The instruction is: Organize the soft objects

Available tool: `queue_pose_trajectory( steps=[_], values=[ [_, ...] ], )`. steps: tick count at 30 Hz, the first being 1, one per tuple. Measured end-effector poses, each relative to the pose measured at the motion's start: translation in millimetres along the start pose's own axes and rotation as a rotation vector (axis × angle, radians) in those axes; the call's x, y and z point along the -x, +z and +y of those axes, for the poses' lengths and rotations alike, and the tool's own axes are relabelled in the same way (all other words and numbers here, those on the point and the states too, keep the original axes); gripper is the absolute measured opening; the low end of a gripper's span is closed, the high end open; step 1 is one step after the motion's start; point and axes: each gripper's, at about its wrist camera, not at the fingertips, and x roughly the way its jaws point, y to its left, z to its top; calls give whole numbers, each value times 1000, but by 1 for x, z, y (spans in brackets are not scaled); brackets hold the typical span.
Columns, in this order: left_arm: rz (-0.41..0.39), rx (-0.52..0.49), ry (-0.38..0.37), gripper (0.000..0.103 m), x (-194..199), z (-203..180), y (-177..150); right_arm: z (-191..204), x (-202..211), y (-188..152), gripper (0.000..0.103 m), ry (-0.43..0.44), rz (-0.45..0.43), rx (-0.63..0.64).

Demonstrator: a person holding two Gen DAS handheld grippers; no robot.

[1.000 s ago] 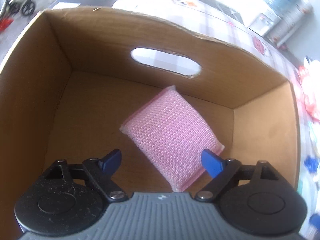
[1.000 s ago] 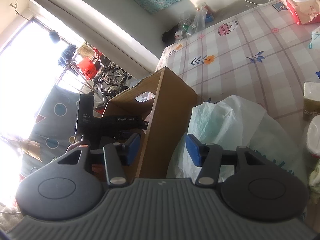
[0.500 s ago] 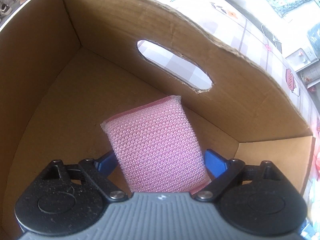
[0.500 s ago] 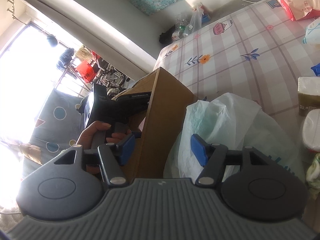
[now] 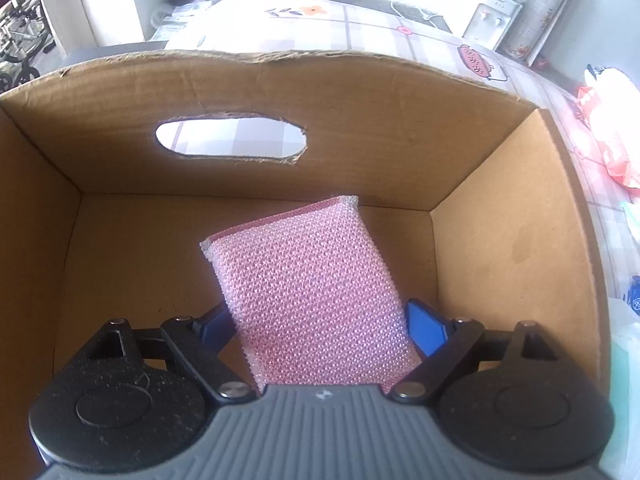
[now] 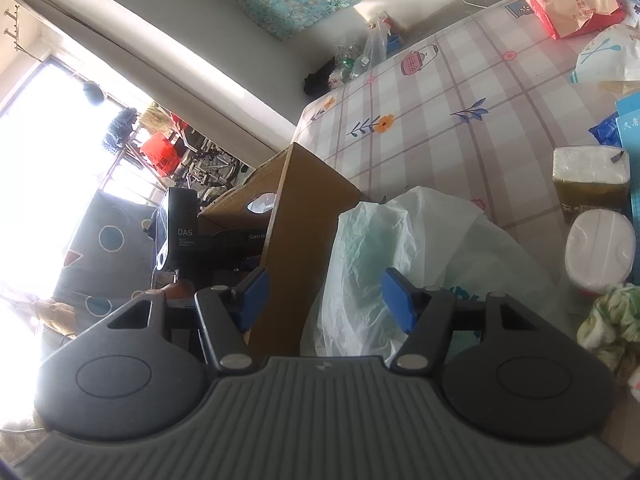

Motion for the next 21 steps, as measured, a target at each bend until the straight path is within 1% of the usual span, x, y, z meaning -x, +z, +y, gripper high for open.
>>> queue_pose_trajectory(
  steps=[2, 4, 7, 10, 12, 15, 17, 18, 19, 20, 21],
  values=[
    [-17, -4, -35, 89, 0, 5, -1, -2, 1, -1, 62, -6, -1, -5],
    [-8, -12, -66, 90, -5, 6, 4, -4, 3, -1, 63, -11, -2, -11],
    [-9, 0, -86, 92, 0, 9, 3, -7, 5, -2, 64, -20, -4, -15],
    [3, 64, -92, 93, 7, 15, 1, -9, 4, -3, 65, -23, -2, -20],
    [-10, 106, -110, 93, 13, 23, 1, -9, 3, -3, 66, -23, 0, -21],
    [-8, 157, -126, 93, 16, 28, 4, -8, 1, -4, 66, -21, 3, -22],
    [-20, 187, -125, 91, 17, 32, 4, -6, 0, -4, 66, -20, 3, -18],
    [-20, 200, -119, 86, 17, 33, 5, -5, 0, -4, 66, -20, 2, -15],
    [-16, 214, -117, 77, 16, 34, 6, -5, 0, -4, 66, -20, 0, -14],
    [-8, 230, -120, 72, 11, 33, 10, -4, 0, -3, 66, -20, -1, -13],
    [-1, 247, -128, 62, 6, 33, 13, -4, -1, -3, 66, -20, -3, -11]
  ],
)
